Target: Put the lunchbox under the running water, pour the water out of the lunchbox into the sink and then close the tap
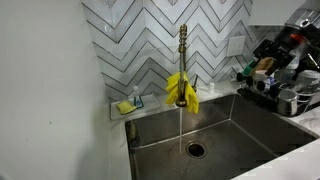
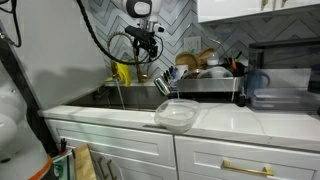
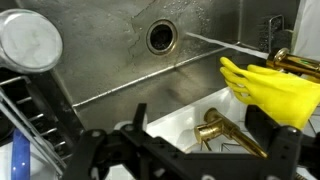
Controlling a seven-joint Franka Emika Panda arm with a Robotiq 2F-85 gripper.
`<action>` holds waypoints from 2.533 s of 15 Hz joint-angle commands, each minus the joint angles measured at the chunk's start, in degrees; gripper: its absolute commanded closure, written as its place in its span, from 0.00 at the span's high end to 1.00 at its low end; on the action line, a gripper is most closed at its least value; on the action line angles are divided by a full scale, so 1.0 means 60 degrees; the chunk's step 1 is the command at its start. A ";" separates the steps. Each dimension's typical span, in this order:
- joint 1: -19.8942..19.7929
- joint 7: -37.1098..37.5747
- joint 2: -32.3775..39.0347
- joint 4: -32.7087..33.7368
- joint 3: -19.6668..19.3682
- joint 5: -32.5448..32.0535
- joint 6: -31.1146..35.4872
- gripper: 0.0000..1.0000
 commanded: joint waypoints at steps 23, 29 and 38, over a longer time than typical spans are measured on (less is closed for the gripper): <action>0.0224 -0.2066 0.5694 0.4718 0.1705 0.4073 0.1214 1.00; 0.0365 -0.1891 0.6520 0.5718 0.1987 0.4089 0.1307 1.00; 0.0494 -0.1798 0.7346 0.6642 0.2265 0.4095 0.1243 1.00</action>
